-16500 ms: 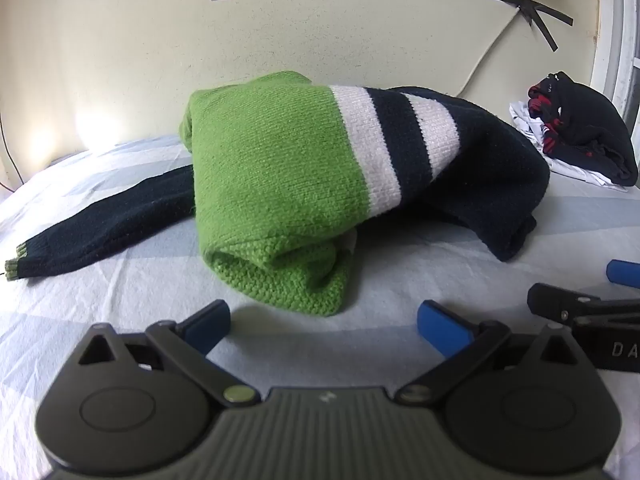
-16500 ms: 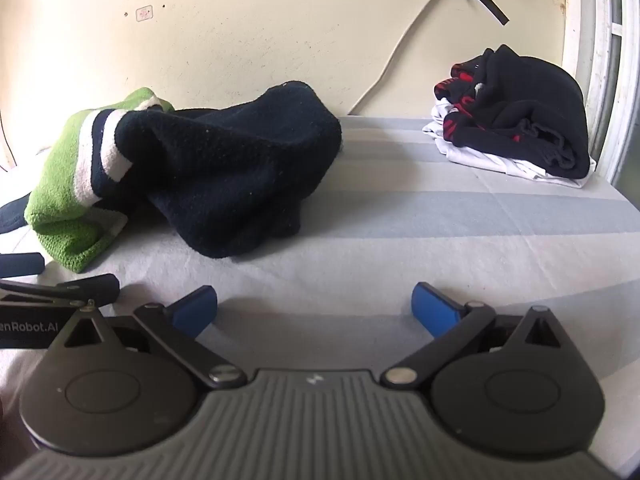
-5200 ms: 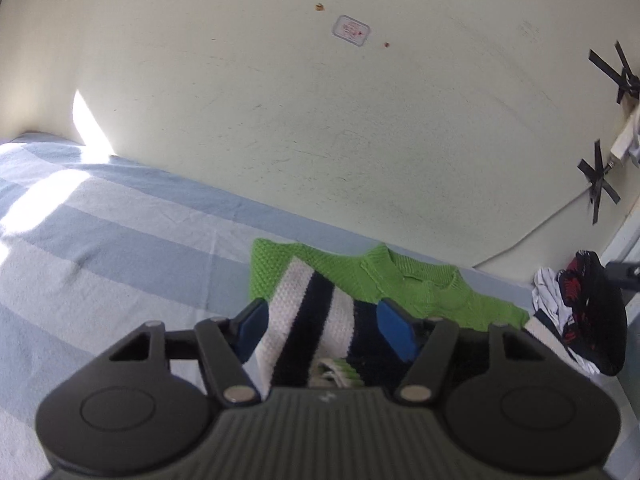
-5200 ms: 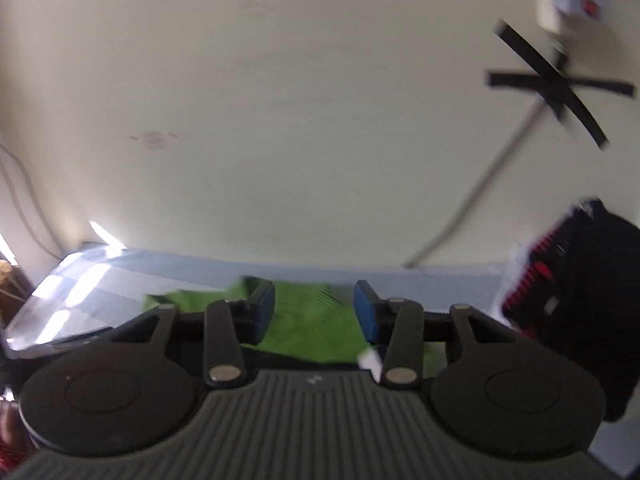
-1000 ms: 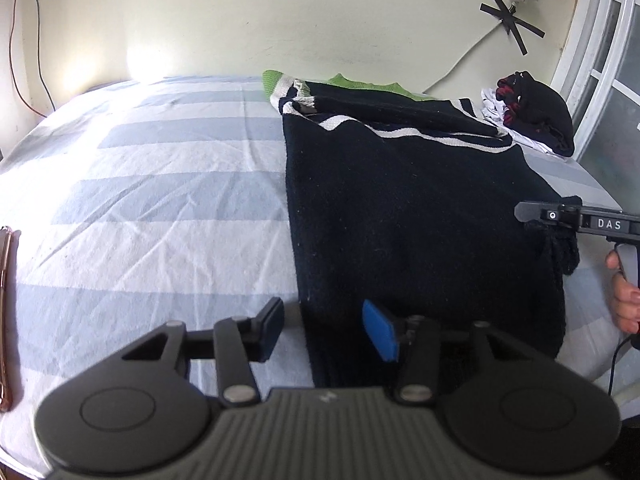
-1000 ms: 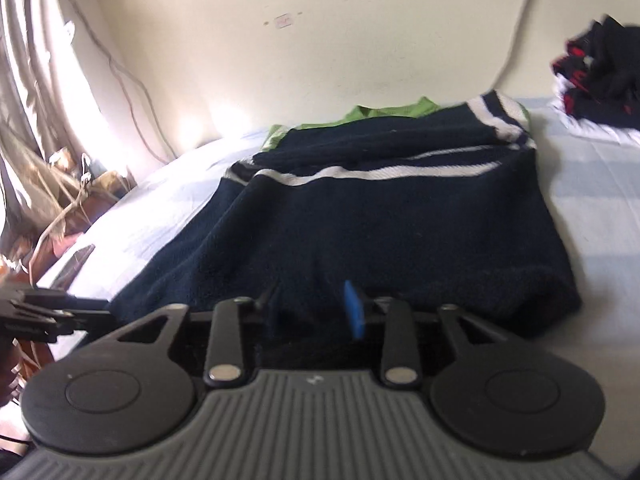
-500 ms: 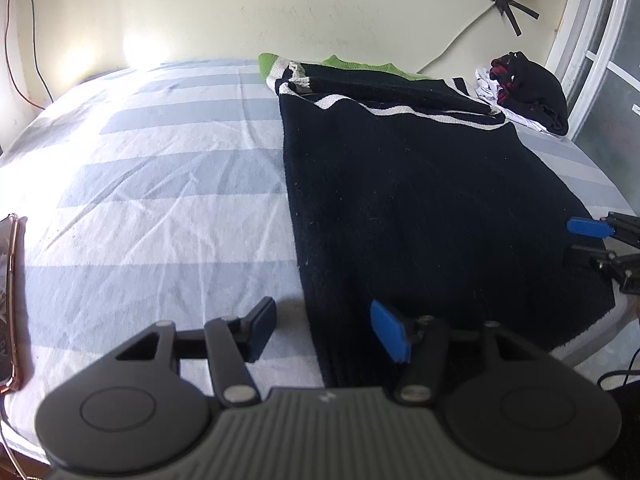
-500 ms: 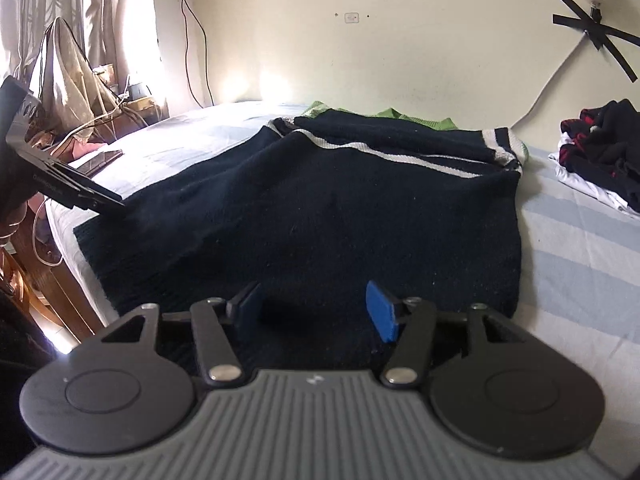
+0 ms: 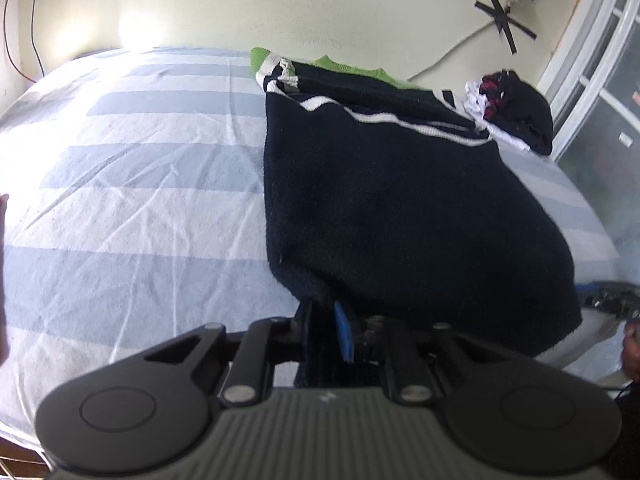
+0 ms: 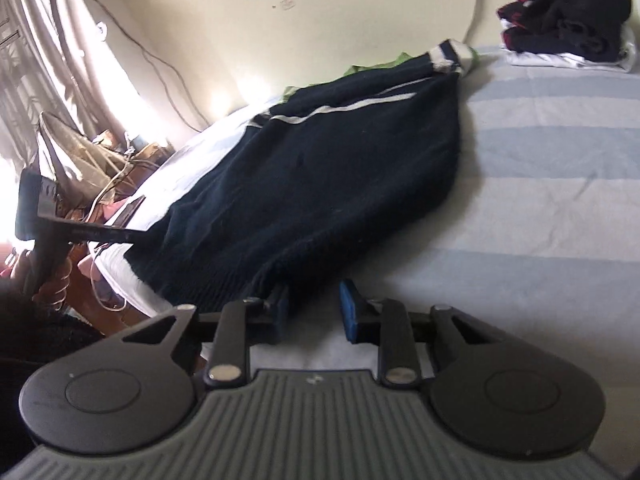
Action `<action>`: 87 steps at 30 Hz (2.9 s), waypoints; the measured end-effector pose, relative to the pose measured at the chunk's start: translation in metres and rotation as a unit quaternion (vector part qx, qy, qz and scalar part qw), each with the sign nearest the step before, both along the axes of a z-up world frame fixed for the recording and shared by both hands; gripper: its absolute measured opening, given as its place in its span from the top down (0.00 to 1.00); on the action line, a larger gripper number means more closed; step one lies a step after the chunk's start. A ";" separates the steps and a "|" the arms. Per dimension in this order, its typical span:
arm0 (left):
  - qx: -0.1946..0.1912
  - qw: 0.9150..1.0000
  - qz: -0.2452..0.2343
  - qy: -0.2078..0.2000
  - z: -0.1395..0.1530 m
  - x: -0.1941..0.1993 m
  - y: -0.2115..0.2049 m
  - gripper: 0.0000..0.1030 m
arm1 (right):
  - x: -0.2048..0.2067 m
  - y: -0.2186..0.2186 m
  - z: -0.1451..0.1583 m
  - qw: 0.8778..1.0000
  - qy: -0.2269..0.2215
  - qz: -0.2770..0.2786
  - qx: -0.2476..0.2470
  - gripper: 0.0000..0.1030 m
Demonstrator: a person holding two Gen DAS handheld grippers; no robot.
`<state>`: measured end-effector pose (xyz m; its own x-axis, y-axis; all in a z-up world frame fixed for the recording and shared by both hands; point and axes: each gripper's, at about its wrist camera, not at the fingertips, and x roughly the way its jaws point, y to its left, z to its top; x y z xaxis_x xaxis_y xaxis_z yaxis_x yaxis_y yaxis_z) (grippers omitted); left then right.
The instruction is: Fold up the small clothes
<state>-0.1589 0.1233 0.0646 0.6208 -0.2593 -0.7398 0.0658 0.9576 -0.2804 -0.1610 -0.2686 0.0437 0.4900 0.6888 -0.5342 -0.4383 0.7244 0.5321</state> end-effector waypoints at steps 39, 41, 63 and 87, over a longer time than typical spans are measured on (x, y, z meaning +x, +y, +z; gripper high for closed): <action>0.007 1.000 0.024 0.013 -0.014 -0.011 0.002 0.81 | 0.018 0.008 -0.003 0.998 -0.010 -0.020 0.061 0.73; 0.010 1.000 0.029 0.004 -0.014 -0.014 0.000 0.81 | 0.033 0.026 0.000 0.999 -0.017 -0.012 0.048 0.75; 0.071 0.997 -0.017 -0.035 -0.013 -0.025 -0.030 0.51 | 0.007 0.058 0.005 0.982 -0.132 -0.084 -0.110 0.51; 0.077 0.996 -0.022 -0.034 -0.015 -0.023 -0.032 0.46 | -0.004 0.027 0.031 0.988 -0.122 -0.080 -0.043 0.83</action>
